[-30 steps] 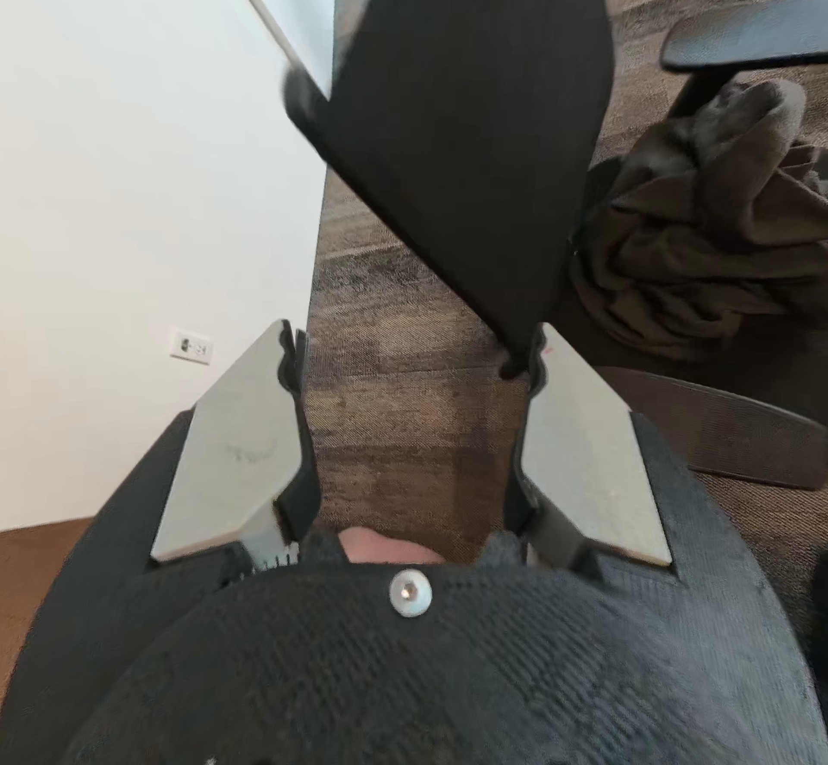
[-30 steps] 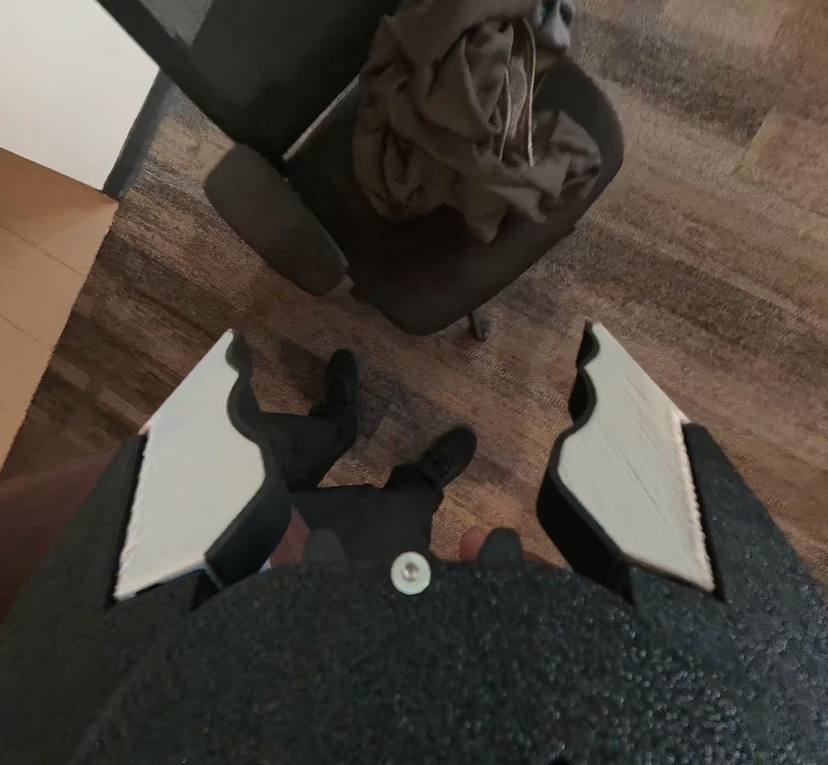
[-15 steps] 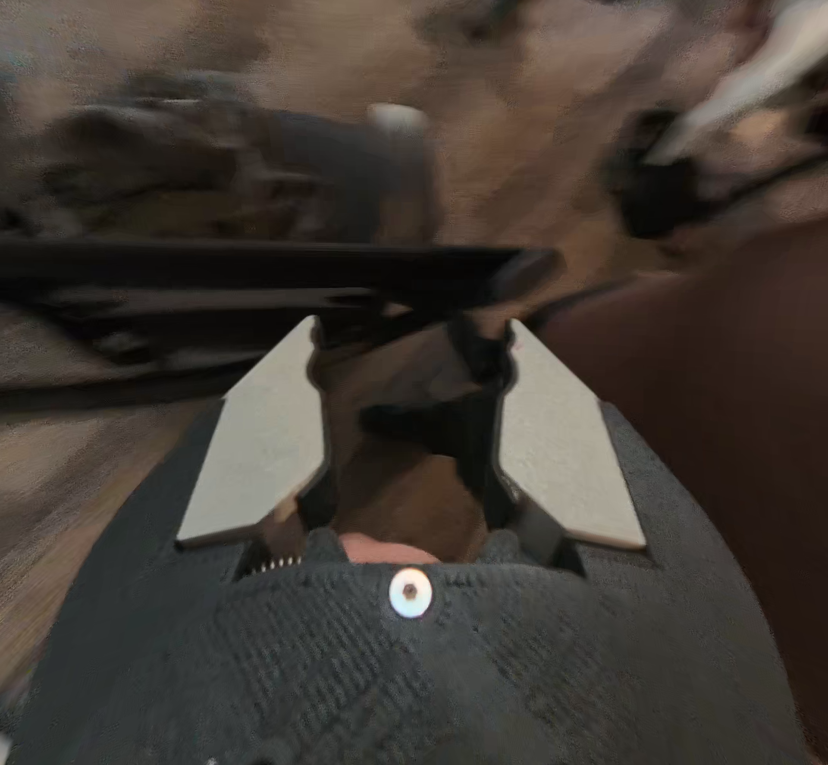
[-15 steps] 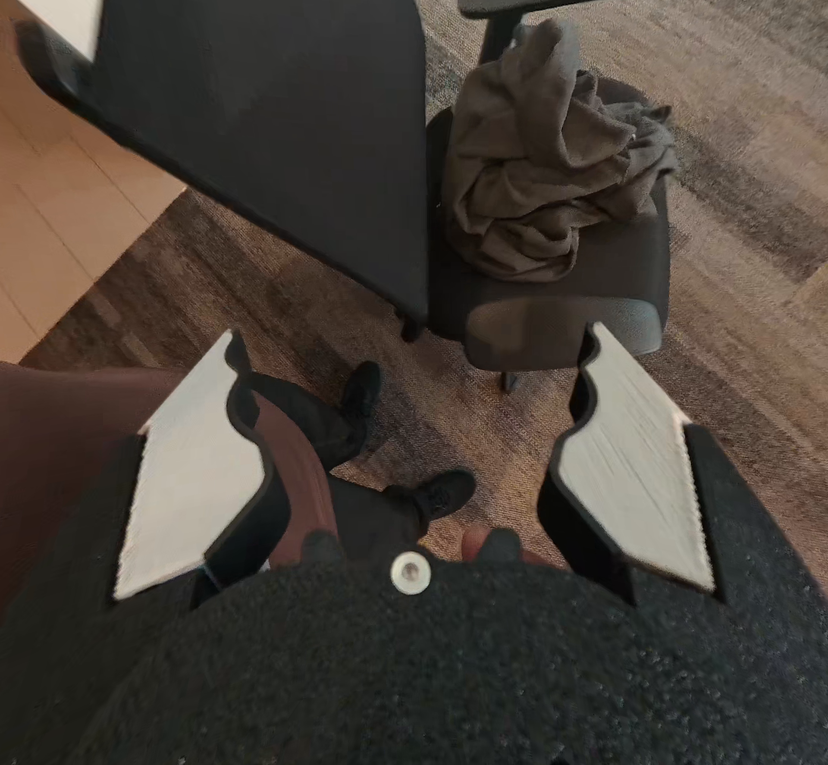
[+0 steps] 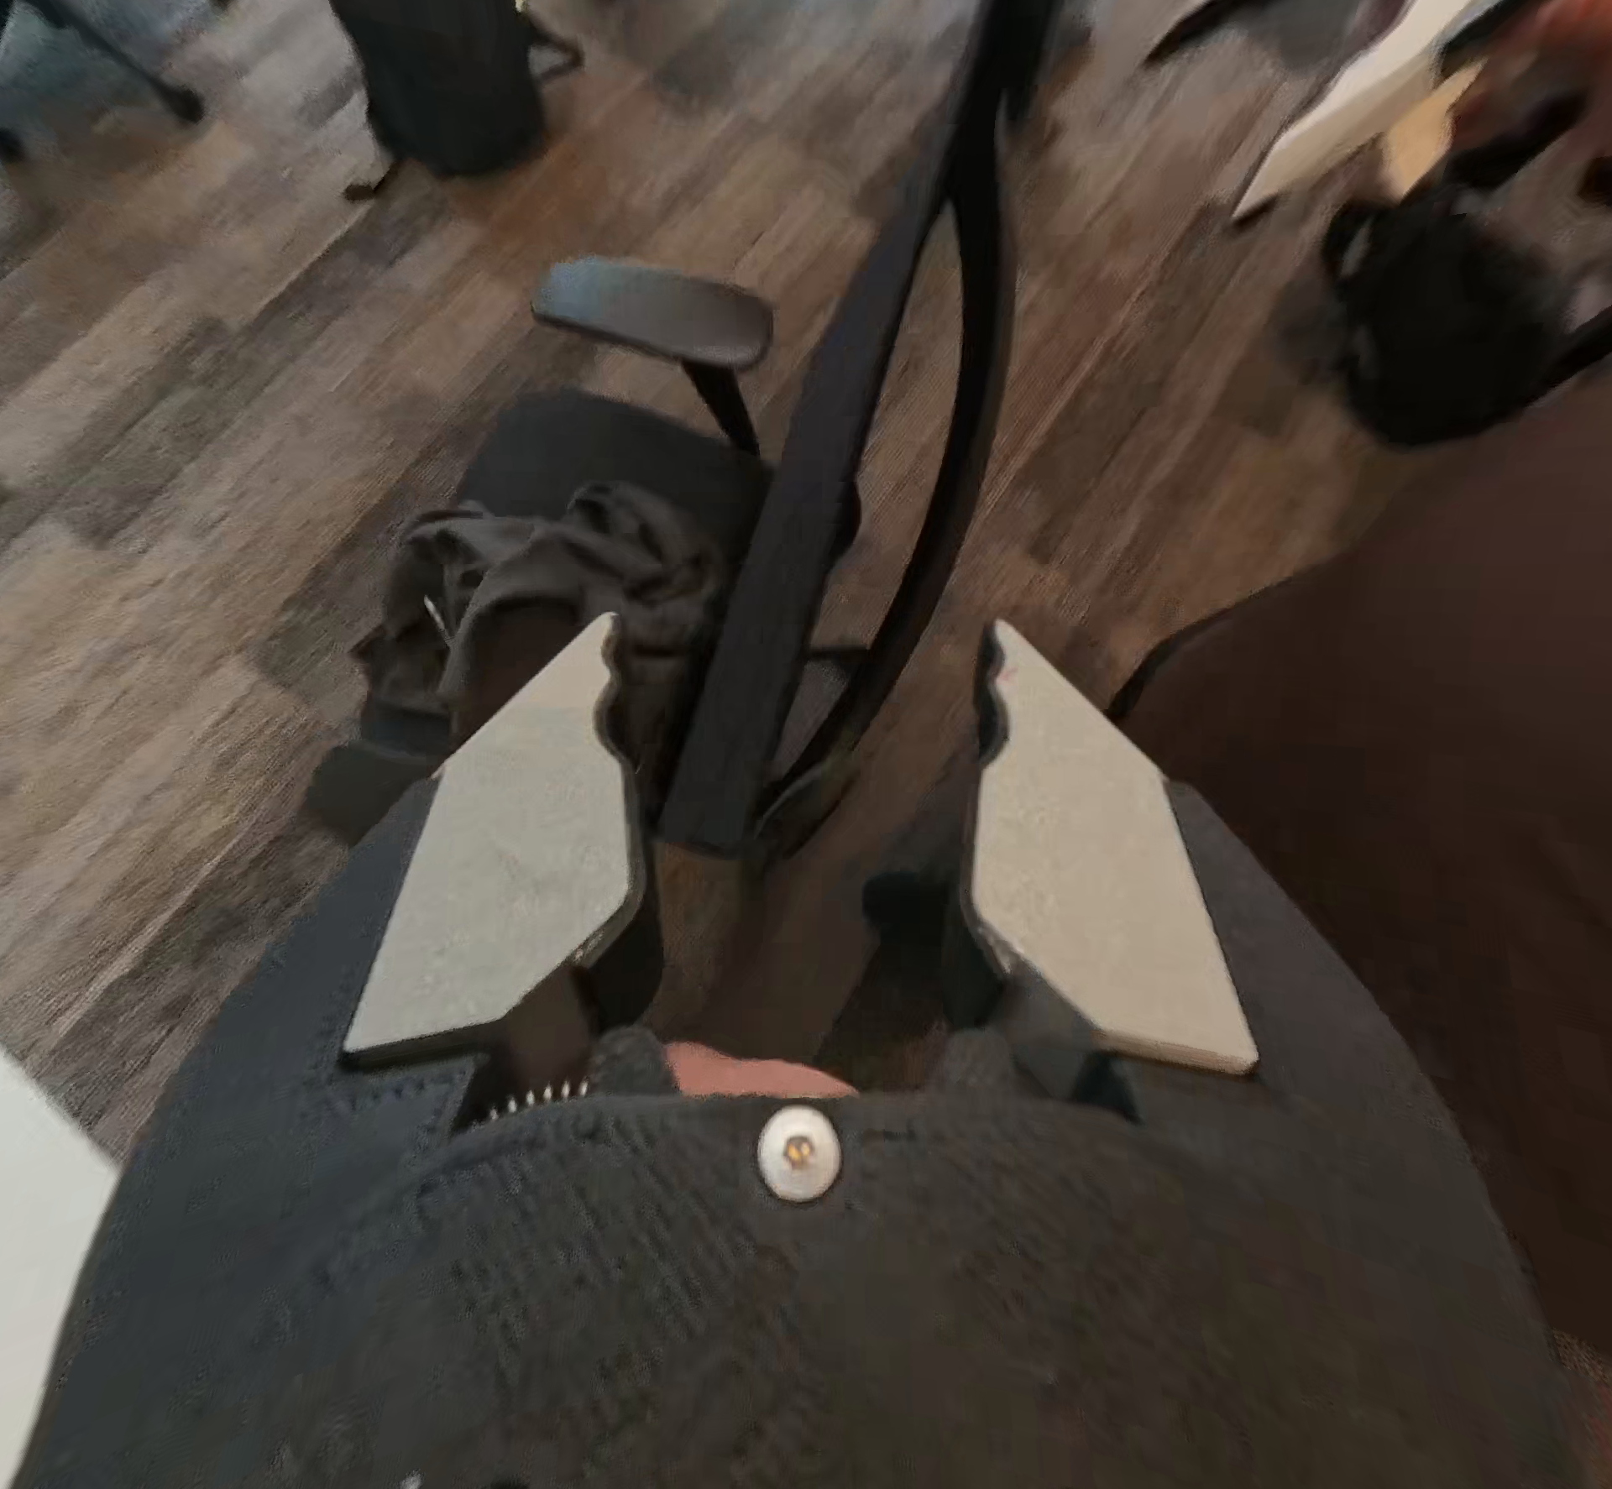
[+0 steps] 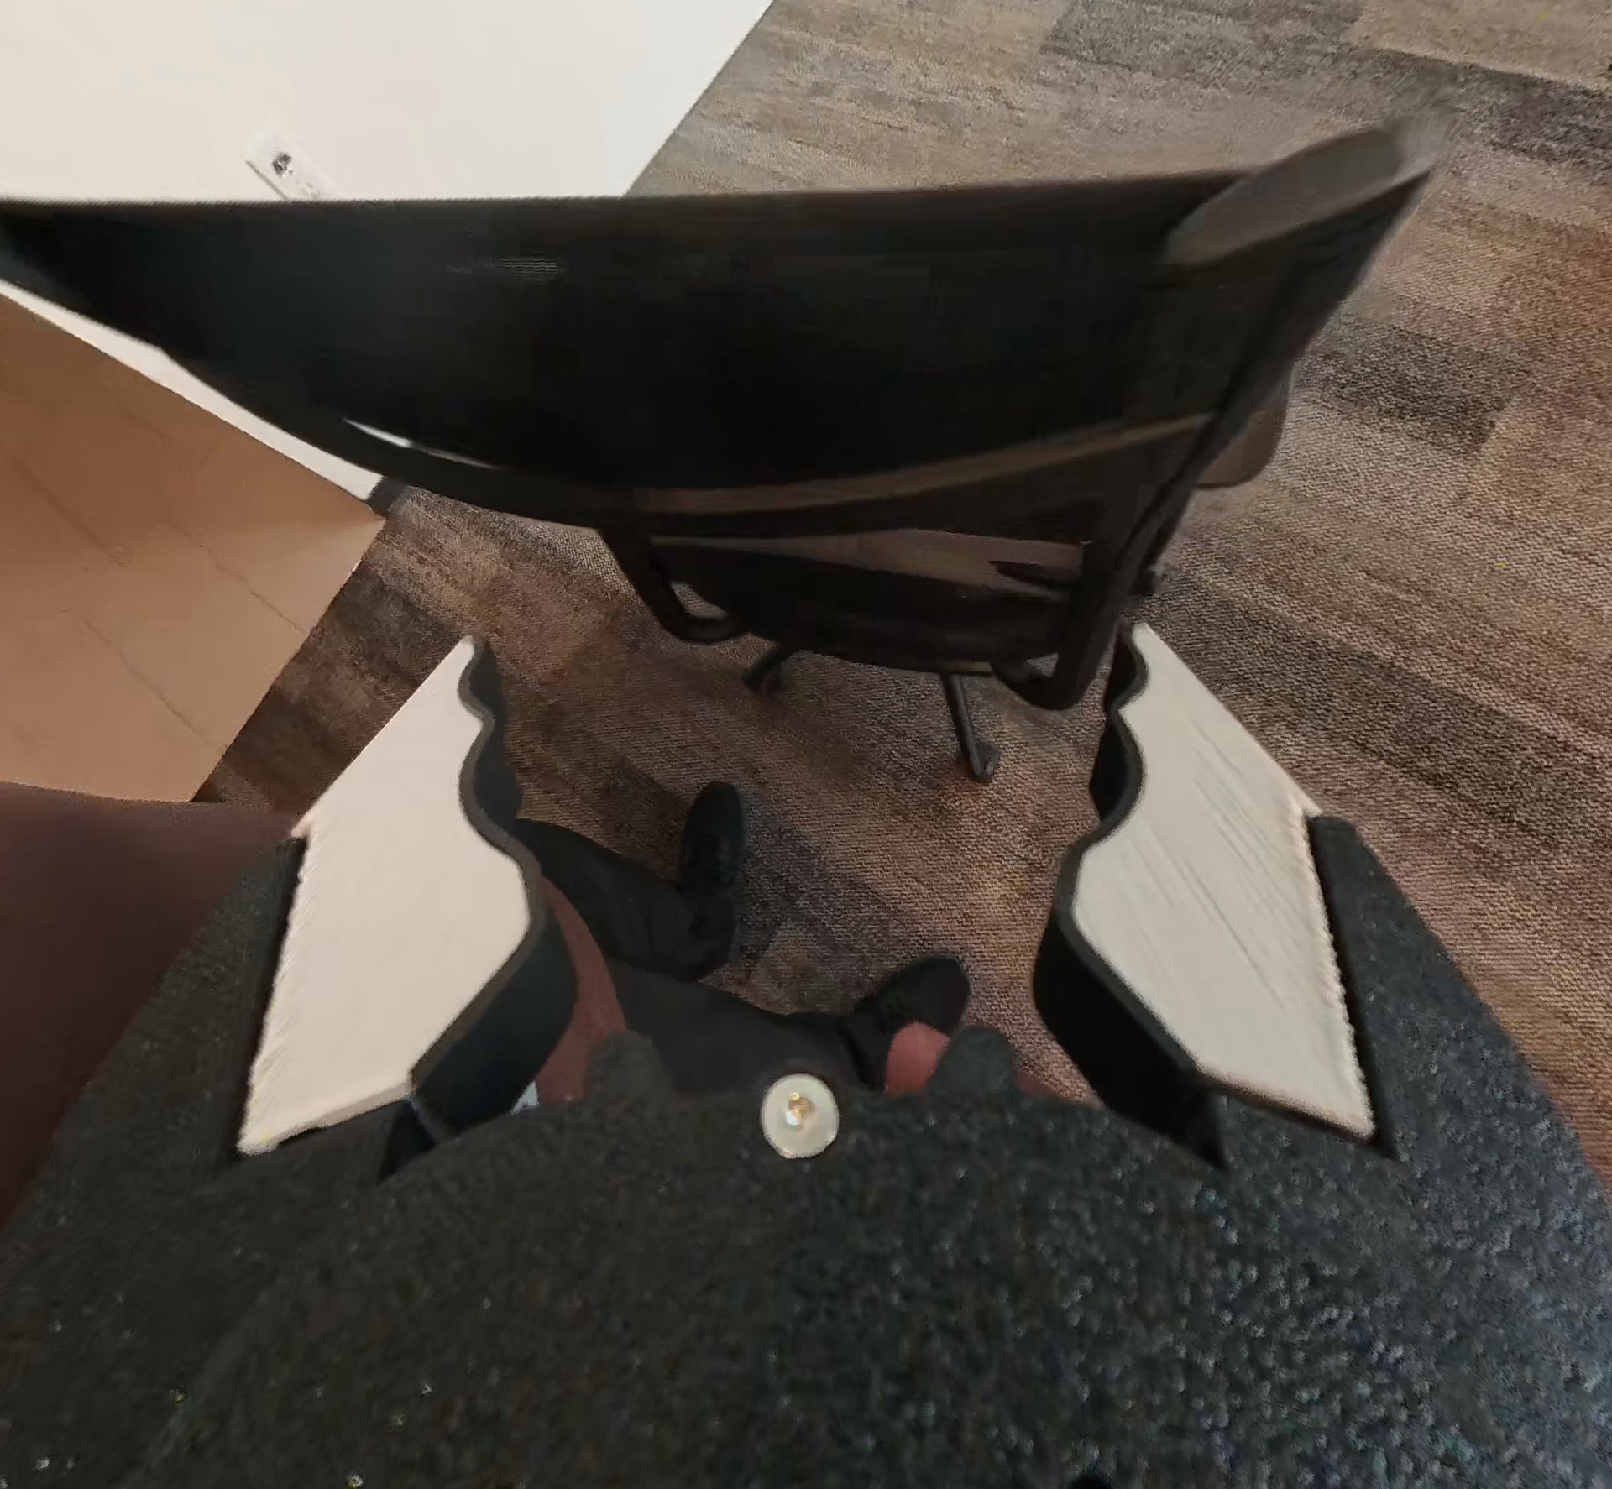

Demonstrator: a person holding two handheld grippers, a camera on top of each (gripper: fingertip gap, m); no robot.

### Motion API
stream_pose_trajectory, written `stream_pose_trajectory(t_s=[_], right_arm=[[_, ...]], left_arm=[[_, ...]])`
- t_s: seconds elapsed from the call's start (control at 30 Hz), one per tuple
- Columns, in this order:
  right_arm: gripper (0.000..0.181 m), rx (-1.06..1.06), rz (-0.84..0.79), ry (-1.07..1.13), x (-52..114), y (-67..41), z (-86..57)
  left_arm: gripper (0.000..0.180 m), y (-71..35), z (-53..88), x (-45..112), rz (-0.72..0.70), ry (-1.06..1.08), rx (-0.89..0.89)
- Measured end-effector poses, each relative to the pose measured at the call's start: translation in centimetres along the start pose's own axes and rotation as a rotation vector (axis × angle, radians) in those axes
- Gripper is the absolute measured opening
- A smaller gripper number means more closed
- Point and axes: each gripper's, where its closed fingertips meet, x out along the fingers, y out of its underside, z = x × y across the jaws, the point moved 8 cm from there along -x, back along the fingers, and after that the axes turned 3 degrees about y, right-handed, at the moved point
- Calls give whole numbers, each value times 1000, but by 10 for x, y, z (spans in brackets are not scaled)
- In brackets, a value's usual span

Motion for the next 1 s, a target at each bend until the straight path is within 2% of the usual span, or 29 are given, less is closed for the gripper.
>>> stream_pose_trajectory(t_s=[0.13,0.3,0.43,0.47,0.53,0.57,0.63,0.67,0.7,0.8,1.0], right_arm=[[133,-59,-12,-31,-6,-3,-6],[132,-174,10,-129,1,-24,14],[137,-143,51,-239,30,-34,27],[155,-139,52,-127,40,-36,17],[157,-162,119,132,54,-45,-15],[157,-185,185,146,56,-47,-26],[144,-206,177,226,51,-57,-52],[125,-202,151,255,46,-64,-62],[120,-189,132,253,41,-70,-69],[126,-148,82,236,25,-84,-76],[116,-103,51,183,28,-73,-48]], left_arm=[[80,21,-9,26,111,65,-74],[81,34,-31,57,152,101,-91],[77,42,-40,71,163,125,-117],[76,45,-40,73,163,126,-126],[75,52,-42,77,155,143,-163],[75,56,-43,78,154,156,-186],[75,68,-44,81,170,170,-209],[75,74,-44,82,179,166,-212],[75,80,-43,82,187,162,-216],[76,95,-33,81,197,117,-233],[74,147,37,78,206,-114,-375]])
